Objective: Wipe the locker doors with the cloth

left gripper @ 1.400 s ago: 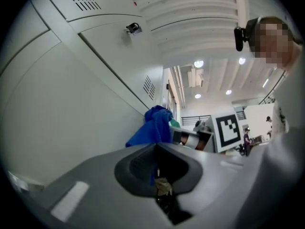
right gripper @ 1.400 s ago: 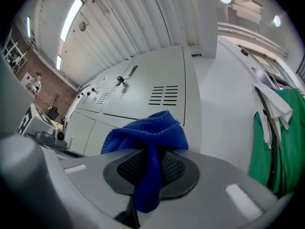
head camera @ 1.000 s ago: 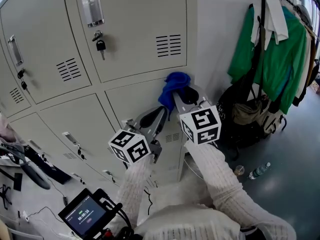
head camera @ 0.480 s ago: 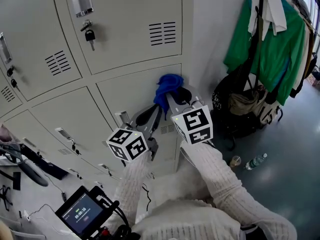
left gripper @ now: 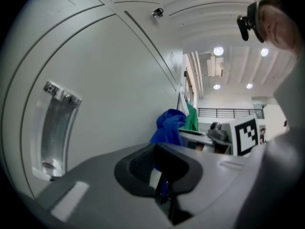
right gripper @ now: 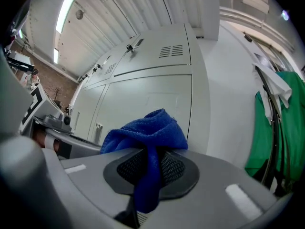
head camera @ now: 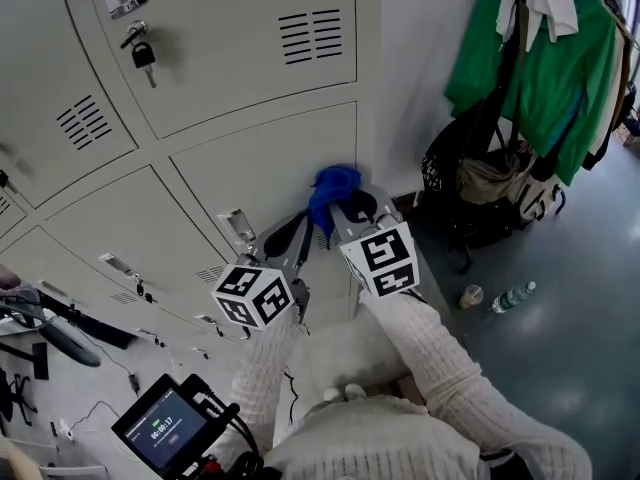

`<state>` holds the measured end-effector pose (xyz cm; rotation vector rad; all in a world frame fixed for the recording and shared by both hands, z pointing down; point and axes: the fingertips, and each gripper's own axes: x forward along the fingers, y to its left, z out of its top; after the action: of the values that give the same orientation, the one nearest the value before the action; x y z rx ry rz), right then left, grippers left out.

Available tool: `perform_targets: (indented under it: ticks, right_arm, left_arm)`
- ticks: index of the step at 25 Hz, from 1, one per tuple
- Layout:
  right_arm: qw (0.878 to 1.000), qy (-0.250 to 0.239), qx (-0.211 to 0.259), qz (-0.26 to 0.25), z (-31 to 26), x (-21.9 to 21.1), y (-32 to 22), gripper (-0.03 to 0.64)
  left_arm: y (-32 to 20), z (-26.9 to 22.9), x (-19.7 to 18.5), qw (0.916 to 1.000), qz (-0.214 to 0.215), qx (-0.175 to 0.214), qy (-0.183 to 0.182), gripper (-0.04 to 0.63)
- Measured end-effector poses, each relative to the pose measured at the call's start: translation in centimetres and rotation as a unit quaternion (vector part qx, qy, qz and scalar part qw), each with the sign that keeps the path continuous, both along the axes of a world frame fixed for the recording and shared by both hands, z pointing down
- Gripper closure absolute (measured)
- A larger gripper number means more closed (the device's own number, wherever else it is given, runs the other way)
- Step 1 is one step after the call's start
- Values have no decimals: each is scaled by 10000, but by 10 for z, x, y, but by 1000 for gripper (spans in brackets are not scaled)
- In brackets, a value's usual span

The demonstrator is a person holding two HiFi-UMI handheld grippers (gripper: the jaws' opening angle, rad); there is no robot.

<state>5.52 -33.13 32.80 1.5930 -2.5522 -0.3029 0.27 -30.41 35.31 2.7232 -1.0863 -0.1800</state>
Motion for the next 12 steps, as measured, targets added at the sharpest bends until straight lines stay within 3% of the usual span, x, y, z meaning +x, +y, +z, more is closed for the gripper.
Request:
perform_targets:
  ticks: [12]
  right_arm:
    - [9969,-1,-788,61,88,-6,-1,563]
  left_arm:
    - [19,104,-2,9919,265,-1223,-229,589]
